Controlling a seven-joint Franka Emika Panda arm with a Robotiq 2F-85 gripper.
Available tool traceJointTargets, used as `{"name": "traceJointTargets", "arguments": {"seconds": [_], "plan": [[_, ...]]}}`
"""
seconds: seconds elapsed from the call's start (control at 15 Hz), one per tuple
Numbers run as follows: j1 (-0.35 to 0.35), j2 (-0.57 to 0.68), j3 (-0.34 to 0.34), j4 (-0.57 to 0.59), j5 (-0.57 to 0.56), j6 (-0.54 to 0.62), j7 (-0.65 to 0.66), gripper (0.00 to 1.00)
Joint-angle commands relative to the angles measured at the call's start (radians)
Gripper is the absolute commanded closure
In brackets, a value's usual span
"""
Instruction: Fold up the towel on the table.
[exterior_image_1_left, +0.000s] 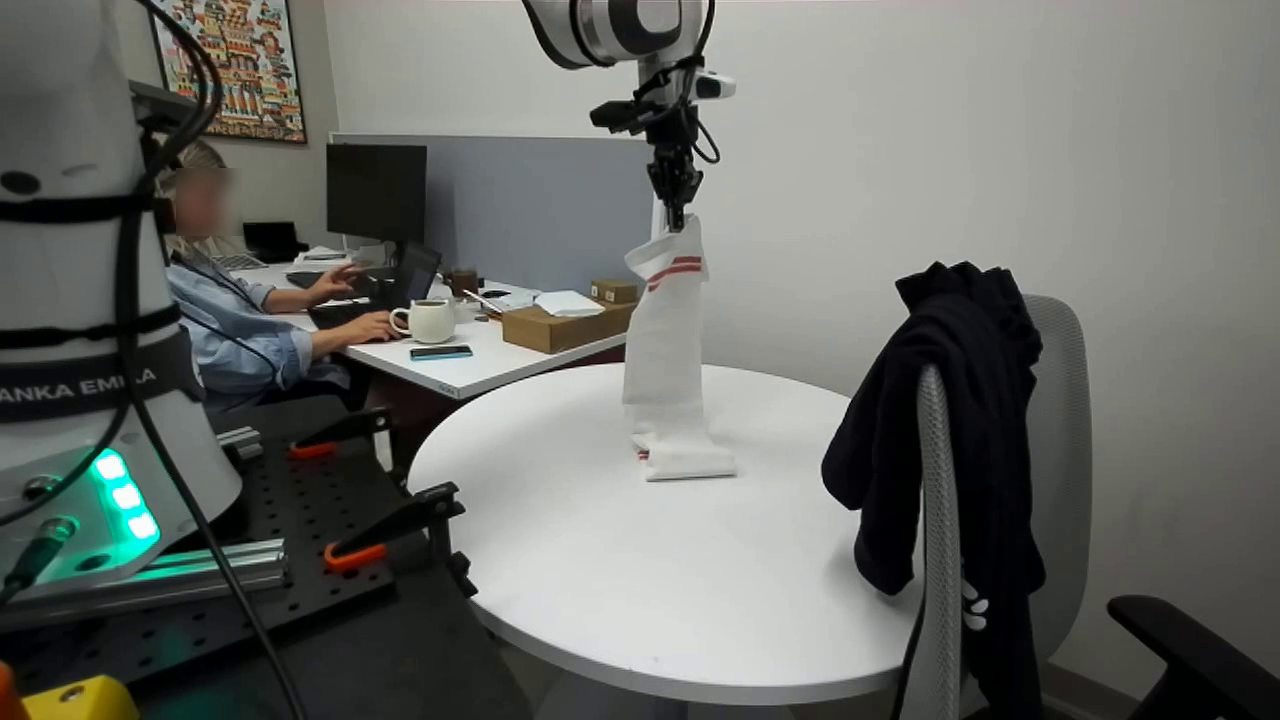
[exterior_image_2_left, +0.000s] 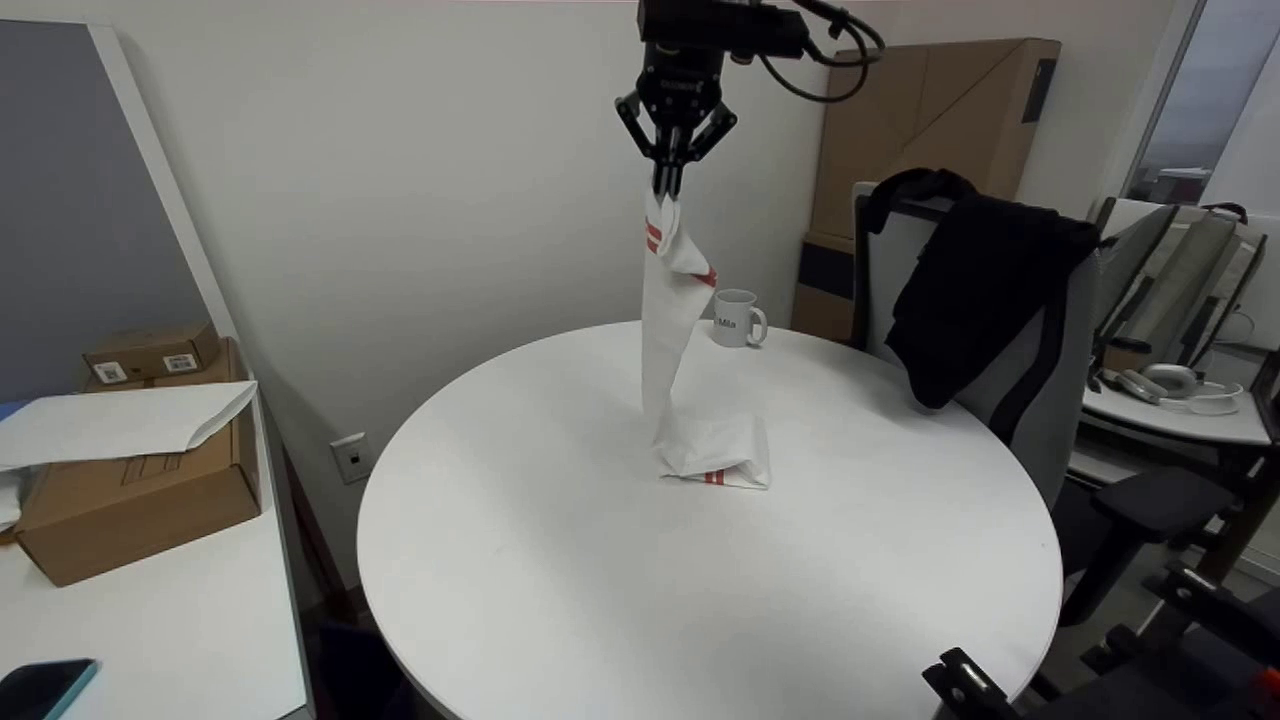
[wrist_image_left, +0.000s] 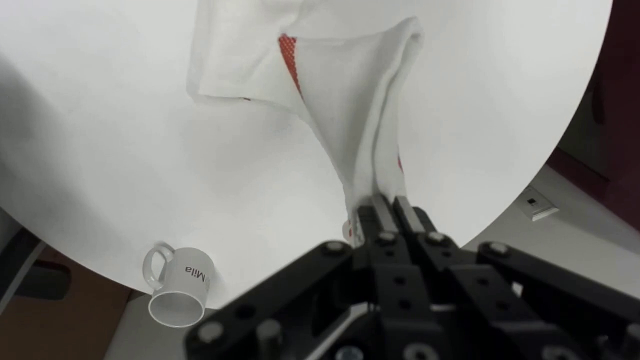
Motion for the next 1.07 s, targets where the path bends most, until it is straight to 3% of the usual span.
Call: {"name": "traceJointTargets", "arguments": {"seconds": [0.0, 0.33, 1.0], "plan": [[0.014, 0.033, -0.024, -0.01, -0.026, 0.054, 0.031, 0.99], [-0.008, 0.027, -0.045, -0.052, 0.0, 0.051, -0.004, 0.99], [-0.091, -0.066, -0.132, -0.176, -0.05, 0.007, -0.062, 0.99]]}}
